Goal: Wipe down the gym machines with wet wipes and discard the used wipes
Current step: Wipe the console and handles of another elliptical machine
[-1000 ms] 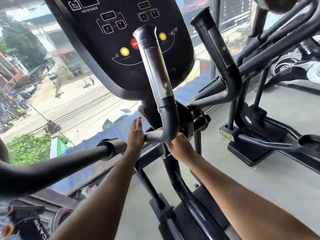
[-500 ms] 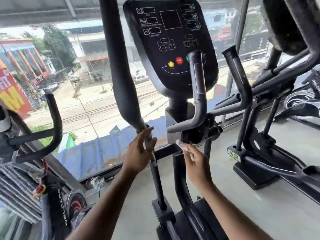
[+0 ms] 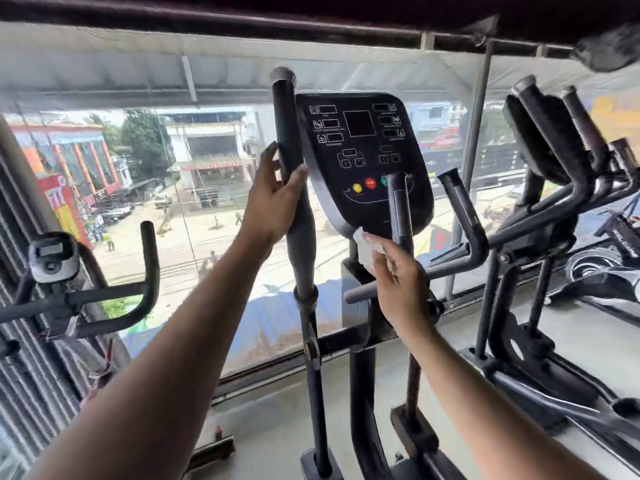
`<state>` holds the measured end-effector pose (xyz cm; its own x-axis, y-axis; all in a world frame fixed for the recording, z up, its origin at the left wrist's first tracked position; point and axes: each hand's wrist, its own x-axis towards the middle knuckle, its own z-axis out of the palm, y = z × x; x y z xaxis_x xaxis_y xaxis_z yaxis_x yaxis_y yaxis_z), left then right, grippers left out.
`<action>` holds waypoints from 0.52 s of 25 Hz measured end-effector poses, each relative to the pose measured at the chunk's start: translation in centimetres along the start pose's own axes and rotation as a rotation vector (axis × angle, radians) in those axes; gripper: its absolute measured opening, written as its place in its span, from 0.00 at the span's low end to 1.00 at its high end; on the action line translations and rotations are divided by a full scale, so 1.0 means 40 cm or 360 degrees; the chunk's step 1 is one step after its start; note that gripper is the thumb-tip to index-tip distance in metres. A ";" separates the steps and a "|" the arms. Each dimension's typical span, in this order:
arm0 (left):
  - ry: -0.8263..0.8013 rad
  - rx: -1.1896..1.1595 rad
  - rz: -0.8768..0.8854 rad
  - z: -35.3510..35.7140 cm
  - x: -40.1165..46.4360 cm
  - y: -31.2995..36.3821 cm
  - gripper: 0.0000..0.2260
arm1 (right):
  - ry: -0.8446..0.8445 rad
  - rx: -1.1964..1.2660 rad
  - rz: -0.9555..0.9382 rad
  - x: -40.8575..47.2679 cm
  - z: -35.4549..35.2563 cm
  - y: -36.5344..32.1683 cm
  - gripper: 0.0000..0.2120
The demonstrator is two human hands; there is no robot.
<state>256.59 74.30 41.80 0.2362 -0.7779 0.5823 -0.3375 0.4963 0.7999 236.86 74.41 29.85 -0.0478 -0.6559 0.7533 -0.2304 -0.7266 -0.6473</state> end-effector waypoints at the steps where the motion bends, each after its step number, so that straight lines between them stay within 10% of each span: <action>1: -0.0030 0.0002 -0.0029 0.019 0.014 0.012 0.29 | 0.0026 0.0017 -0.0039 0.042 -0.005 -0.016 0.15; 13: -0.0020 -0.0206 -0.0060 0.054 -0.076 0.008 0.34 | -0.0047 -0.0574 -0.1156 0.556 0.144 -0.217 0.18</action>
<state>253.77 76.01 39.97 0.2347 -0.8013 0.5503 -0.2080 0.5116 0.8336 243.42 64.95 51.57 0.2590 -0.0544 0.9644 -0.4935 -0.8657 0.0837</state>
